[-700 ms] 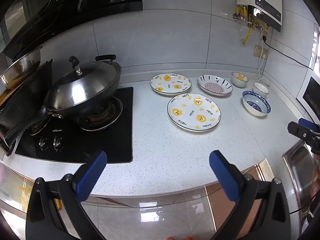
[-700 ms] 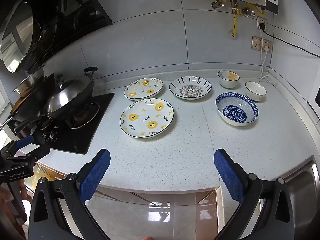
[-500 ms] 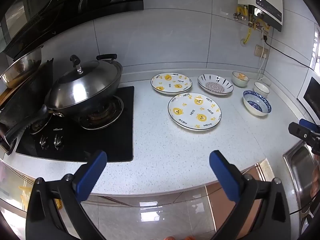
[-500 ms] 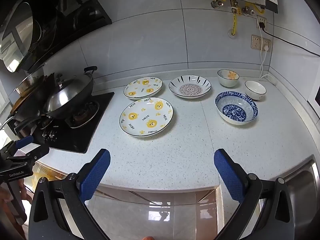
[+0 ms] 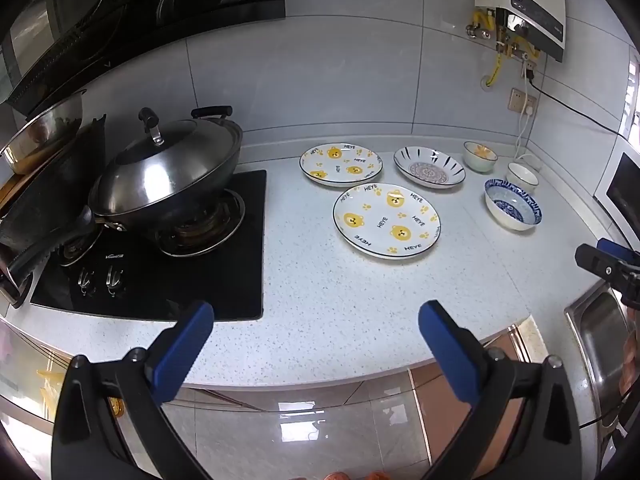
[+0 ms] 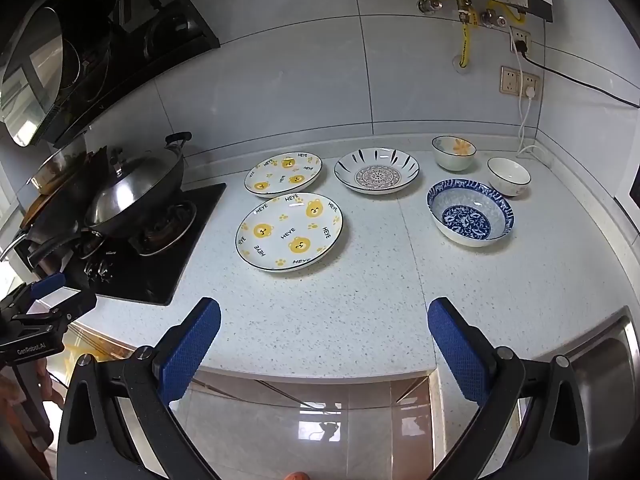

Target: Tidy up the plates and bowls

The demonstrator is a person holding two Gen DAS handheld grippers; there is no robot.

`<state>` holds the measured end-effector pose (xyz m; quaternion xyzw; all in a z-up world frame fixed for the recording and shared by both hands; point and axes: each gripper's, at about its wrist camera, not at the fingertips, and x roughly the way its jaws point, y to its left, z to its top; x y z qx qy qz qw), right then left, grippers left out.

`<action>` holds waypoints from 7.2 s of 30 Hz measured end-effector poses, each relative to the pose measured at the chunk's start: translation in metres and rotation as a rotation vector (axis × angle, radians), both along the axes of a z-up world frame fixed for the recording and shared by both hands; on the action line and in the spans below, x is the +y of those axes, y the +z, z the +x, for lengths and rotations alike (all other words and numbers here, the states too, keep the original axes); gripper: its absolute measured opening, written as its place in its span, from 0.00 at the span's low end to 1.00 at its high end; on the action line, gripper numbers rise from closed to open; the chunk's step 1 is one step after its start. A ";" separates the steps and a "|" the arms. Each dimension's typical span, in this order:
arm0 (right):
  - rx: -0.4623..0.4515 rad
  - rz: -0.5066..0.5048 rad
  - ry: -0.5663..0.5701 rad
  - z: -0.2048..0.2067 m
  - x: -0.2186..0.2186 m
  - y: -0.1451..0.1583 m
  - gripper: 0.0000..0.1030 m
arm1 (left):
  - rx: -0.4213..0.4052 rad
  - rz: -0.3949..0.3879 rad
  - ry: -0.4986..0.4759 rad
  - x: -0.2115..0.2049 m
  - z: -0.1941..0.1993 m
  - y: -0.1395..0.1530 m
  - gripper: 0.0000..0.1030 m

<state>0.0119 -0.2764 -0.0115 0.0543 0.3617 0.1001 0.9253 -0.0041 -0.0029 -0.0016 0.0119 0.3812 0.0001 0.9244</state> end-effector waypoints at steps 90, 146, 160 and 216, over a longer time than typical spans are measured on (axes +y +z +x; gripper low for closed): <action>0.302 -0.053 0.128 0.293 0.045 -0.111 0.99 | 0.240 -0.029 -0.105 -0.023 0.331 -0.116 1.00; 0.454 0.007 0.319 0.315 0.030 -0.169 0.19 | 0.433 -0.258 -0.169 -0.017 0.342 -0.199 0.23; 0.446 0.027 0.312 0.308 0.024 -0.165 0.16 | 0.476 -0.445 -0.126 0.004 0.323 -0.204 0.13; 0.401 0.026 0.494 0.244 0.065 -0.131 0.43 | 0.293 -0.374 0.026 0.071 0.214 -0.130 0.35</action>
